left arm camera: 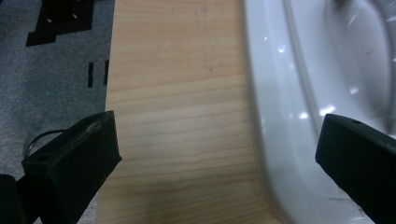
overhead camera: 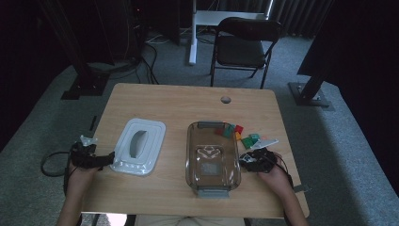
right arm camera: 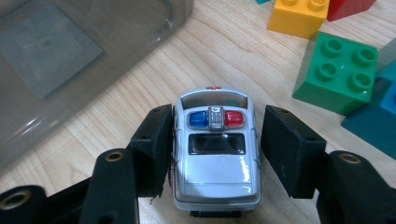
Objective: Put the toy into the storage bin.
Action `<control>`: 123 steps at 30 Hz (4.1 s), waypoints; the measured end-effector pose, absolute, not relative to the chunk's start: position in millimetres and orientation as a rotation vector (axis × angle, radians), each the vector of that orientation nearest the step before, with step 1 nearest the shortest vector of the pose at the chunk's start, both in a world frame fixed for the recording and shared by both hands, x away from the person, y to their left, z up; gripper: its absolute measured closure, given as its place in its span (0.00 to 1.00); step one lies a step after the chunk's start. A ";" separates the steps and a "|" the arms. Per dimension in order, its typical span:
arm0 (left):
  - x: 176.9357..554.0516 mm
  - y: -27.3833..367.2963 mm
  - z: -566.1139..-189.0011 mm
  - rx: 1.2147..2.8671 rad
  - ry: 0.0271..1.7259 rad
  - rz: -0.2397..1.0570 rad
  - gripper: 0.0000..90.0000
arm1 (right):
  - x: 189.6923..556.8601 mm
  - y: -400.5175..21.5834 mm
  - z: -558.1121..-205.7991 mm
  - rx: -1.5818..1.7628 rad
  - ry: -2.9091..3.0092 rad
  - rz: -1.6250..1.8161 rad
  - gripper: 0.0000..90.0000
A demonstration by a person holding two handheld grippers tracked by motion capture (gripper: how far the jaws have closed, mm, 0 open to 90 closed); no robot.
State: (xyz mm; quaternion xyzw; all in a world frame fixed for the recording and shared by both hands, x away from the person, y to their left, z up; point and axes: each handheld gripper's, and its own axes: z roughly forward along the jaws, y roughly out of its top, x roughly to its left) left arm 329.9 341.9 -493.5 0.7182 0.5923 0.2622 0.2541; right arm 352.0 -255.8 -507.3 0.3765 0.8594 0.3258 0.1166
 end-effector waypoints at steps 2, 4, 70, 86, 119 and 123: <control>330.5 345.1 -498.1 1.944 1.605 0.684 0.00 | 353.3 -255.9 -507.5 1.100 2.521 0.963 0.49; 331.0 349.9 -502.1 1.937 1.611 0.660 0.00 | 354.3 -254.9 -507.6 1.098 2.531 0.954 0.50; 343.5 314.7 -523.5 1.932 1.574 0.632 0.01 | 330.6 -261.5 -494.3 1.201 2.464 0.865 0.54; 348.8 313.9 -523.5 1.953 1.542 0.621 0.01 | 318.0 -276.4 -445.0 1.143 2.479 0.933 0.54; 379.6 283.5 -522.2 1.984 1.458 0.598 0.04 | 298.7 -154.5 -373.8 0.508 2.832 1.040 0.54; 370.1 289.8 -520.7 1.987 1.455 0.595 0.04 | 299.6 -147.5 -378.4 0.475 2.875 0.996 0.54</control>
